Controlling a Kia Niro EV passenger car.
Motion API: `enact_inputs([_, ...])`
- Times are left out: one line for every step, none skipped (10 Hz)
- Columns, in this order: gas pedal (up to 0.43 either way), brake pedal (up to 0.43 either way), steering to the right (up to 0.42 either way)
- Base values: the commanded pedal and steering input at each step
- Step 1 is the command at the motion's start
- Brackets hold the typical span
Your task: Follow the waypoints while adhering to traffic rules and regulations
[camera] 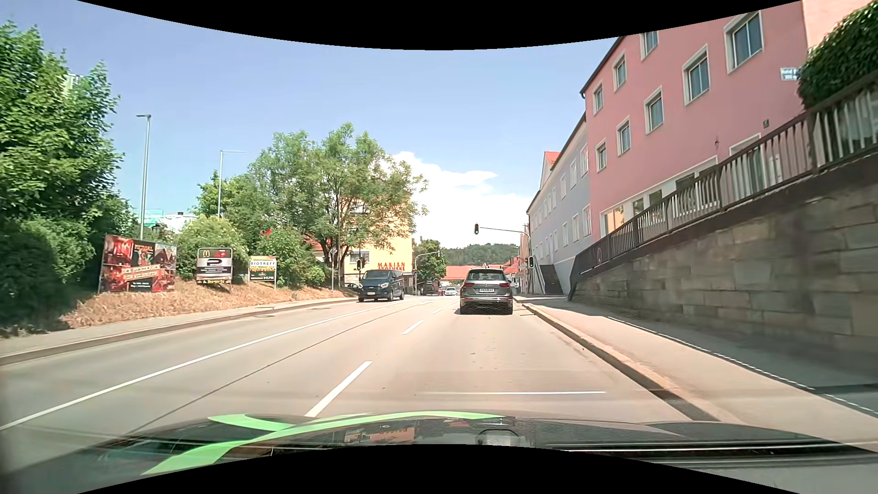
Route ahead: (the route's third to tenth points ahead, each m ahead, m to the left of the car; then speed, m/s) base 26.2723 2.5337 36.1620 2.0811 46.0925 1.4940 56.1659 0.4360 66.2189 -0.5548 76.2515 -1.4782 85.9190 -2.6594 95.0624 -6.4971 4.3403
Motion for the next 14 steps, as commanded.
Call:
enact_inputs([0.067,0.0,0.011])
enact_inputs([0.067,0.0,0.011])
enact_inputs([0.079,0.0,0.011])
enact_inputs([0.087,0.0,0.011])
enact_inputs([0.118,0.0,0.011])
enact_inputs([0.138,0.0,0.011])
enact_inputs([0.138,0.0,0.011])
enact_inputs([0.15,0.0,0.011])
enact_inputs([0.157,0.0,0.011])
enact_inputs([0.169,0.0,0.011])
enact_inputs([0.177,0.0,0.011])
enact_inputs([0.197,0.0,0.011])
enact_inputs([0.197,0.0,0.011])
enact_inputs([0.209,0.0,0.011])
